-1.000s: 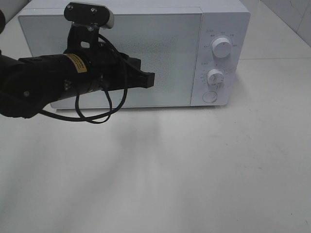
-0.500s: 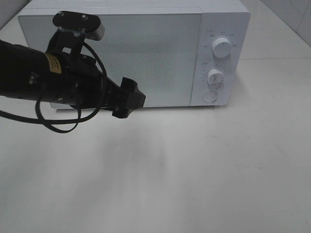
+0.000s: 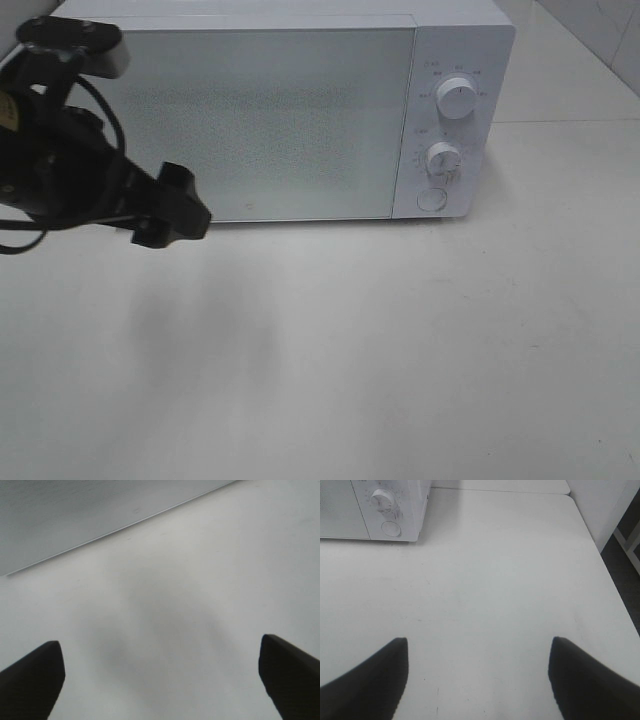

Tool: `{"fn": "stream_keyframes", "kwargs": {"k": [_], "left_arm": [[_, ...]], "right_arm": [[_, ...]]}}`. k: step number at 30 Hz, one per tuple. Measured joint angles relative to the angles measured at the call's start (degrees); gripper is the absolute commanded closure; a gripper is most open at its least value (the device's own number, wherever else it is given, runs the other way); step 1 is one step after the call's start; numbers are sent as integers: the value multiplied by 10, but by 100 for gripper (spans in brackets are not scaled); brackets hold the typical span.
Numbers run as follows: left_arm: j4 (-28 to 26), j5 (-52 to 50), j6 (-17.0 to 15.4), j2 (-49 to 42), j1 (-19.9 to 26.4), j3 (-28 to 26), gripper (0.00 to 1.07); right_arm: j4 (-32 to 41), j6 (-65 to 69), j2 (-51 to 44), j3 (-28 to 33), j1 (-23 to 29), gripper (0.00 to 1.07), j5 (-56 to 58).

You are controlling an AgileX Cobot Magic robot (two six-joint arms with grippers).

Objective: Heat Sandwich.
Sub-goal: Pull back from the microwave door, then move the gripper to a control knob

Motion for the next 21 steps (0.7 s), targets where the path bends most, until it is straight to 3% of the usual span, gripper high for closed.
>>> {"fn": "stream_keyframes", "kwargs": {"k": [6,15,21], "left_arm": [[1,67,-1,-11,109,0,3],[6,117,-2,-39,223,0,3],[8,137,18,-53,281,0,3]], "right_arm": [[0,0,0,0,0,32,0],[0,0,0,0,0,32,0],[0,0,0,0,0,32,0]]}}
